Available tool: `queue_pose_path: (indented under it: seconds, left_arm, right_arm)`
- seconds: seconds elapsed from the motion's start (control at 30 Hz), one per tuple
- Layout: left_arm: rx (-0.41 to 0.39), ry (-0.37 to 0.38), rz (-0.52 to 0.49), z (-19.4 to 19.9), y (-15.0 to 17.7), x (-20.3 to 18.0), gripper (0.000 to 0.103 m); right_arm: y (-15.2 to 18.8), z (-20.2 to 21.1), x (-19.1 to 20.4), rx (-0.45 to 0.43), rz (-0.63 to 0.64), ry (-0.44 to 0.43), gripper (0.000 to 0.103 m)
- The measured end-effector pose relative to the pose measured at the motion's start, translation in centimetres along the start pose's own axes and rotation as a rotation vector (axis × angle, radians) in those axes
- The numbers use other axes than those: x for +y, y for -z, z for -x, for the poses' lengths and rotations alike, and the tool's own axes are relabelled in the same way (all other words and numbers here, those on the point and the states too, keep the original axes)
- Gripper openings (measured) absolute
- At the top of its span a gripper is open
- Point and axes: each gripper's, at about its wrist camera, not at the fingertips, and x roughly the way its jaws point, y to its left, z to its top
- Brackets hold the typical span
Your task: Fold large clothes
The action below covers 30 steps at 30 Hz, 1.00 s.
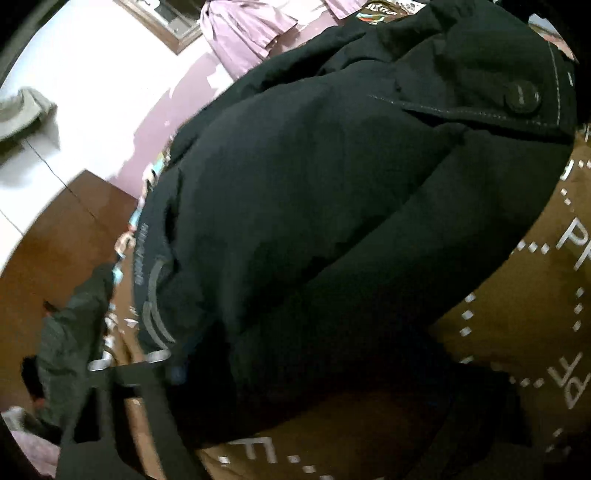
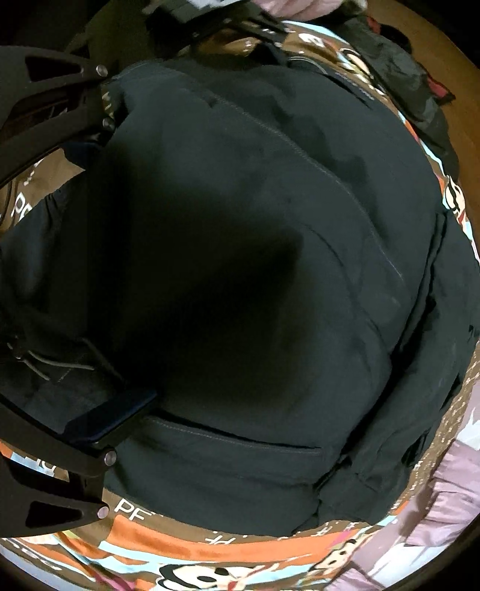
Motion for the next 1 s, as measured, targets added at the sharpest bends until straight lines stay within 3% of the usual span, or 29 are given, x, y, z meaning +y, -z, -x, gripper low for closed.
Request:
queue_pose_path:
  seconds: [0.17,0.3,0.6,0.77,1.0]
  left_arm:
    - [-0.092,-0.022,-0.051,1.0,-0.3,1.3,0.029]
    - [-0.136,-0.007,-0.036,1.9,-1.8,3.4,0.015]
    - [-0.267,0.052,0.105,7.3,-7.8,7.4,0.010]
    - [-0.289,0.078,0.156,9.0,-11.6,9.2,0.010]
    - [-0.283,0.102,0.200,9.1,-15.0,10.2,0.010]
  right_arm:
    - [2.6,-0.1,1.6,-0.065,0.095,0.076,0.103]
    - [5.0,-0.8,2.2,-0.029,0.059,0.011,0.103]
    - [7.0,0.8,3.3,-0.112,0.074,0.066,0.103]
    - [6.9,2.2,4.3,-0.176,0.055,0.155,0.103]
    - [6.2,0.6,5.1,-0.123,0.035,0.258,0.103]
